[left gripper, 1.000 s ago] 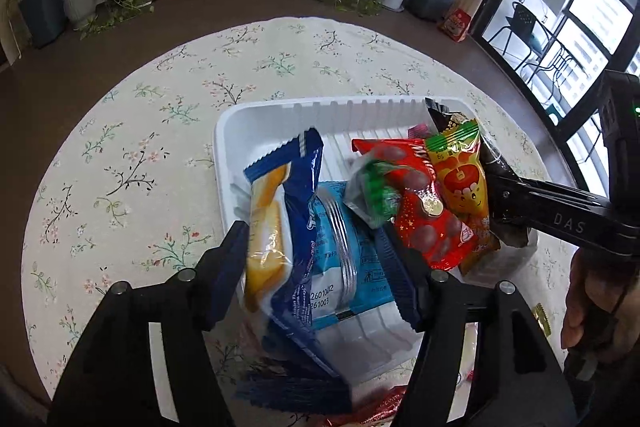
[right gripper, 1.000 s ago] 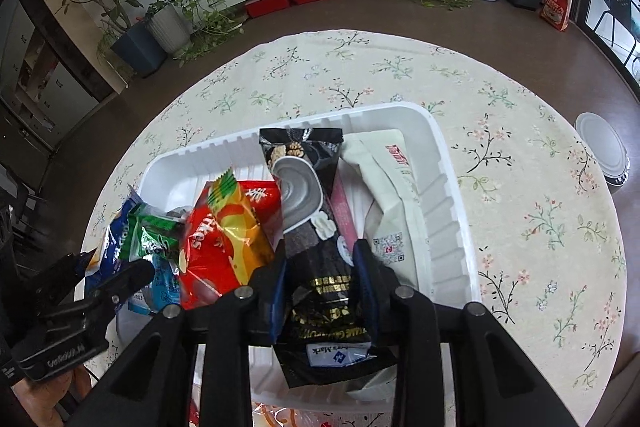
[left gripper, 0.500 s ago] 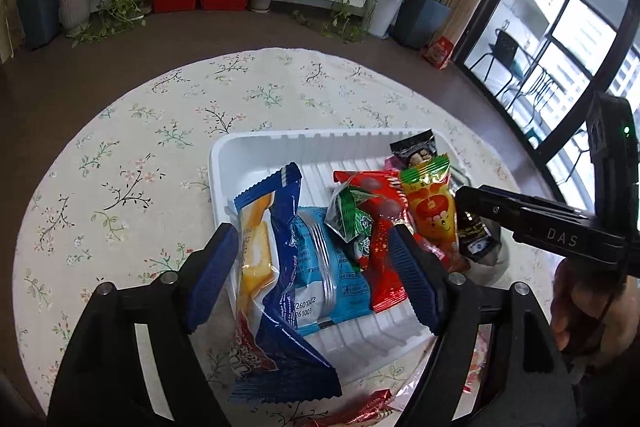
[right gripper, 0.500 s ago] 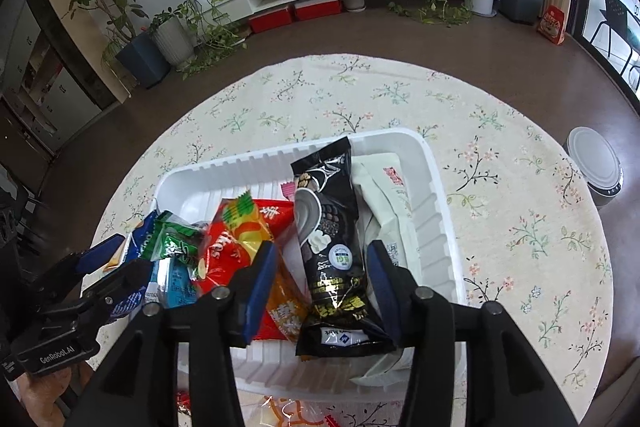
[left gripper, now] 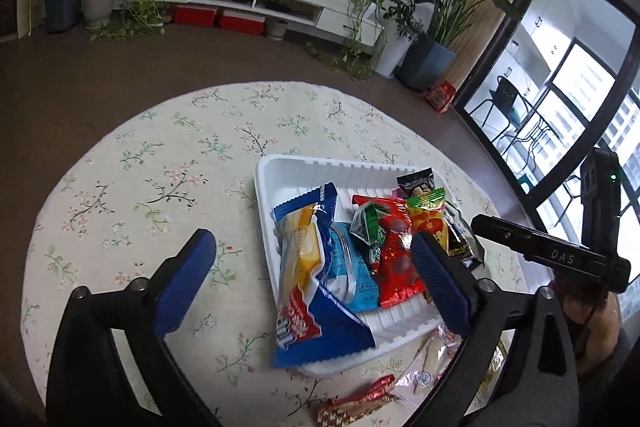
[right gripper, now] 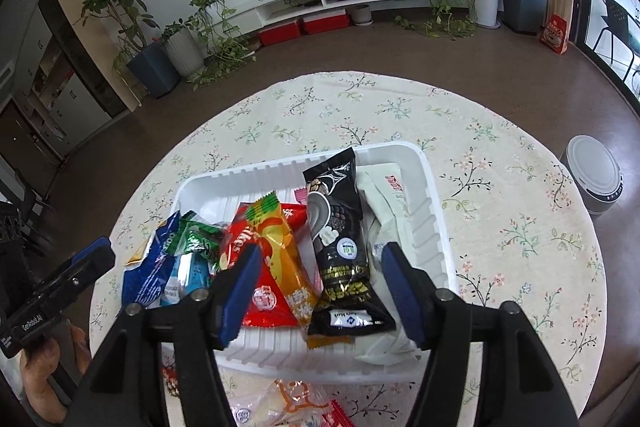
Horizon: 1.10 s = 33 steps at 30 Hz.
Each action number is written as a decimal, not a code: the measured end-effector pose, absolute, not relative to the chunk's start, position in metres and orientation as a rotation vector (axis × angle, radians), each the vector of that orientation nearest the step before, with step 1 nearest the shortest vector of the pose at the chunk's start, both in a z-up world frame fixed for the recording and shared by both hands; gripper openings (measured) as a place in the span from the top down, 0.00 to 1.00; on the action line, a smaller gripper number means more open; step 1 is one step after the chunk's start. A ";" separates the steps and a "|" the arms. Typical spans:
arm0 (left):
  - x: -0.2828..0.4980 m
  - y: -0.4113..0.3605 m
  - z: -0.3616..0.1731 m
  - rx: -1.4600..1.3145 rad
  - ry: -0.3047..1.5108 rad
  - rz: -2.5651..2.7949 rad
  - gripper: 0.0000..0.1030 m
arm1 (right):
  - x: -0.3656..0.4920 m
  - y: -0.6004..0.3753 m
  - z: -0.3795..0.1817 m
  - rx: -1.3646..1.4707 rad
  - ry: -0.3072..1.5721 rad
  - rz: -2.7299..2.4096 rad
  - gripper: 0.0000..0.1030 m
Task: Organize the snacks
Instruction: 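Move both tools back toward the remaining snacks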
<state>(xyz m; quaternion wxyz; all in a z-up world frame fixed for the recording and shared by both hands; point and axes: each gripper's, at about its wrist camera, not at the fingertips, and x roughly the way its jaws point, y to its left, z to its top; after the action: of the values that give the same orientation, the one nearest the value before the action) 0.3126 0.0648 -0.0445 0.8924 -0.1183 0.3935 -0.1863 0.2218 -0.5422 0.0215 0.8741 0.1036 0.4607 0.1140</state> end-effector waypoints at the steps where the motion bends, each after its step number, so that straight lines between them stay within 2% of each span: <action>1: 0.306 0.068 -0.043 -0.245 0.808 -0.388 0.02 | 0.218 -0.545 0.023 0.219 0.954 0.242 0.31; 6: 0.260 0.069 -0.038 -0.202 0.773 -0.425 0.00 | 0.185 -0.566 0.030 0.252 0.930 0.254 0.28; 15: 0.177 0.029 -0.059 0.102 0.776 -0.583 0.00 | 0.097 -0.593 0.027 0.244 0.903 0.283 0.24; 18: 0.172 0.017 -0.069 0.210 0.840 -0.612 0.00 | 0.076 -0.599 0.019 0.247 0.922 0.280 0.24; 25: 0.176 -0.021 -0.084 0.470 0.862 -0.709 0.01 | 0.056 -0.602 0.003 0.255 0.989 0.325 0.24; 29: 0.186 -0.031 -0.093 0.572 0.872 -0.750 0.01 | 0.057 -0.596 0.011 0.125 0.981 0.427 0.24; 33: 0.204 -0.029 -0.090 0.577 0.886 -0.813 0.01 | 0.047 -0.579 0.017 -0.188 0.909 0.642 0.24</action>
<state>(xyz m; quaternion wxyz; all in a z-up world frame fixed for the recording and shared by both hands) 0.2038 -0.0289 -0.0904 0.7857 0.2675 0.4110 -0.3771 0.0471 -0.5787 0.0169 0.8450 -0.0889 0.4308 0.3041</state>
